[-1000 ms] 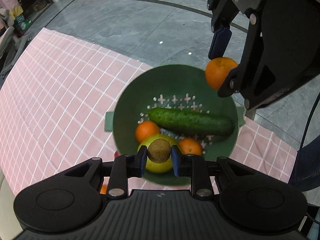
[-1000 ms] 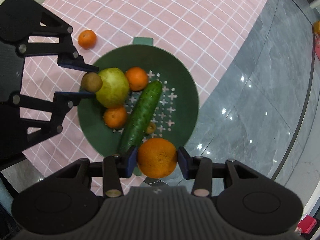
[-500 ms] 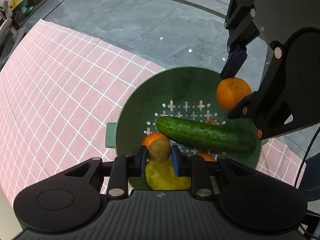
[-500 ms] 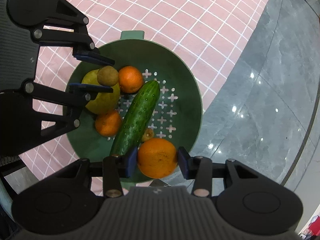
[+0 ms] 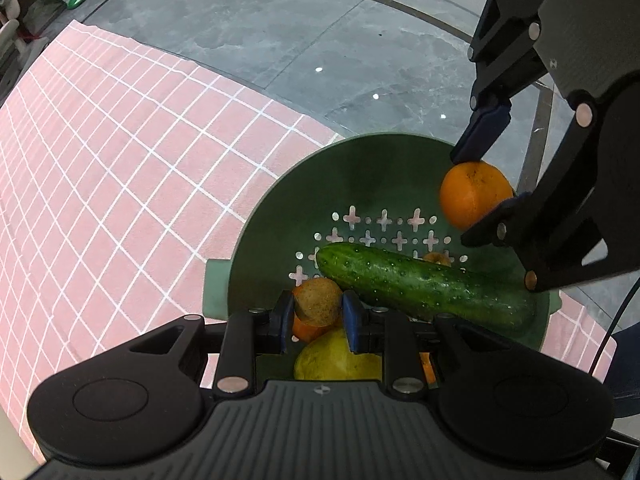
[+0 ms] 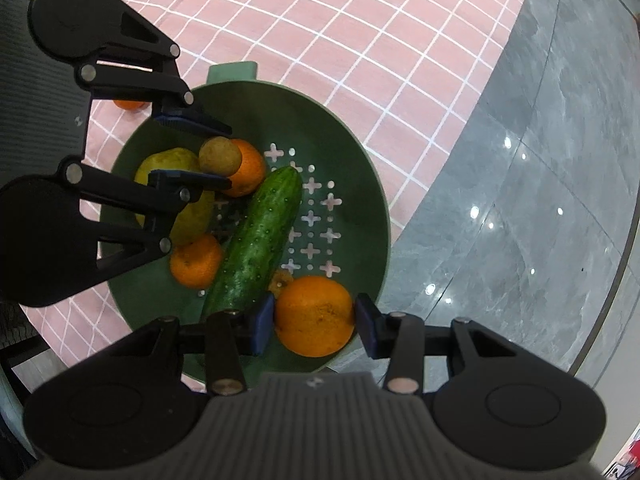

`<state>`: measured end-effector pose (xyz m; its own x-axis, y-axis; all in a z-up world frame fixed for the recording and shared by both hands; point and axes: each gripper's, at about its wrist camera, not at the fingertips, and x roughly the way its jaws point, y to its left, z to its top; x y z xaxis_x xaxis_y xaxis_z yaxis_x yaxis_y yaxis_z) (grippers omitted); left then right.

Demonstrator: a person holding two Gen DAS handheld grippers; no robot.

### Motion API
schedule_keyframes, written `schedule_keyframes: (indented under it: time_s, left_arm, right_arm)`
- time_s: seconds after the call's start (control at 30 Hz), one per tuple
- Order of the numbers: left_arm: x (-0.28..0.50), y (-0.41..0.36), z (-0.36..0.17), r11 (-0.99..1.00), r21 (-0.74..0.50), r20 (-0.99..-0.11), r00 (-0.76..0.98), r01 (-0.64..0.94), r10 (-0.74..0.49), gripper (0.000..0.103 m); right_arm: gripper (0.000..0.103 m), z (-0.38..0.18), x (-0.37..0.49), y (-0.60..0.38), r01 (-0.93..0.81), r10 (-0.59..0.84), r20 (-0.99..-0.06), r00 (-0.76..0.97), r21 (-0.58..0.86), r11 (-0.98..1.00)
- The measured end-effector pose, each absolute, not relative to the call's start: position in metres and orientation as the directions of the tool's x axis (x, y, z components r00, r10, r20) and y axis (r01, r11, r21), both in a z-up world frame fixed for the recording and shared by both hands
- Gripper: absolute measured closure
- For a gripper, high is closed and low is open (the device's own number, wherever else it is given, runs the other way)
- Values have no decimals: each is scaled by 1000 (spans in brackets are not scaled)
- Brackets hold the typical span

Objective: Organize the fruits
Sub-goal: 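Carry kiwi and orange into the green colander and open both tools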

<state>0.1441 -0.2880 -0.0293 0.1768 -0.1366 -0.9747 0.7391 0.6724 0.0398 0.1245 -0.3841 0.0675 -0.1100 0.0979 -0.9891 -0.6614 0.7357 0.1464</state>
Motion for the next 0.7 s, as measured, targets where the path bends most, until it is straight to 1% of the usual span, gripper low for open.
schedule_keyframes:
  time_s: [0.53,0.57,0.7]
  left_arm:
    - [156,-289,-48,666,9,-977,148,746,-153,74]
    - [156,-290,-49,667,6,-977,145,745,-153,73]
    - [155,-294,-48,649,33,-979,156,760,-134,72]
  right_arm:
    - [62,50,134,-384,-635,121,-983,-138,182,751]
    - [62,49,135,-384,-632,121,-983,-140,183,753]
    - [62,48,135,-383,-623,127,-981,-146,191,759]
